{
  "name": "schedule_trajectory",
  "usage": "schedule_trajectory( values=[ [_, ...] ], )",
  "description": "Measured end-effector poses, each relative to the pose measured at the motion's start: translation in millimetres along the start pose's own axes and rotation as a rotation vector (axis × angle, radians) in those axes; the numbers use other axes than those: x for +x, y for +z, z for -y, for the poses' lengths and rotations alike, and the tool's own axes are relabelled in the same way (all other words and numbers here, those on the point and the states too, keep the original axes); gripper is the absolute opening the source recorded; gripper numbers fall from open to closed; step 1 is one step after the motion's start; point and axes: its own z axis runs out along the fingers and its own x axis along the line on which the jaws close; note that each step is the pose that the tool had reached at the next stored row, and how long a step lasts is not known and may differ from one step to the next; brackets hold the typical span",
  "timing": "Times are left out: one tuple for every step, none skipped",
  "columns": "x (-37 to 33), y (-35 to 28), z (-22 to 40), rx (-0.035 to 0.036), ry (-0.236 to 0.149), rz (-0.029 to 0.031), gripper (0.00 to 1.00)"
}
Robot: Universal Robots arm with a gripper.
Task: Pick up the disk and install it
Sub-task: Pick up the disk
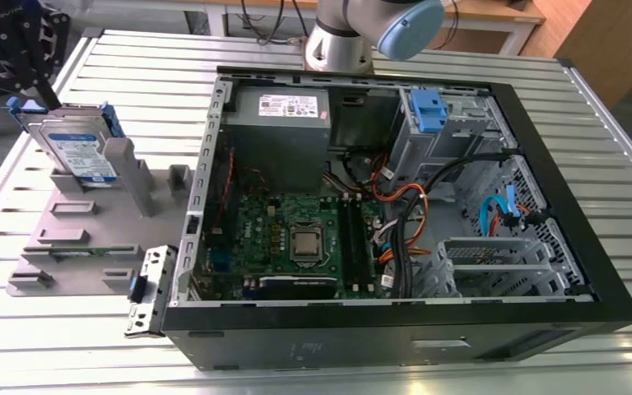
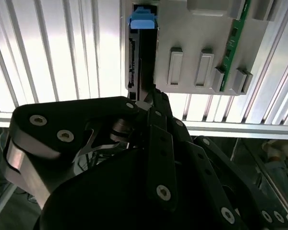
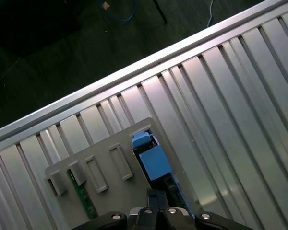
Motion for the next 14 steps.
schedule_trajectory(
  values=[
    [0.0,0.0,0.0,0.0001,-0.016,-0.0006,0.11],
    [0.0,0.0,0.0,0.0003,-0.033,-0.0012,0.11],
    [0.0,0.0,0.0,0.0005,-0.050,-0.0019,0.11],
    [0.0,0.1,0.0,0.0007,-0.068,-0.0024,0.11],
    [0.0,0.1,0.0,0.0008,-0.085,-0.0031,0.11],
    [0.0,0.1,0.0,0.0010,-0.102,-0.0038,0.11],
    [0.0,0.2,0.0,0.0013,-0.120,-0.0044,0.11],
    [0.0,0.2,0.0,0.0014,-0.139,-0.0051,0.11],
    [0.0,0.2,0.0,0.0016,-0.156,-0.0057,0.11],
    [0.0,0.3,0.0,0.0018,-0.173,-0.0063,0.11],
    [0.0,0.3,0.0,0.0019,-0.191,-0.0070,0.11],
    [0.0,0.3,0.0,0.0022,-0.208,-0.0076,0.11],
    [0.0,0.4,0.0,0.0024,-0.224,-0.0081,0.11],
    [0.0,0.4,0.0,0.0024,-0.237,-0.0087,0.11]
  ],
)
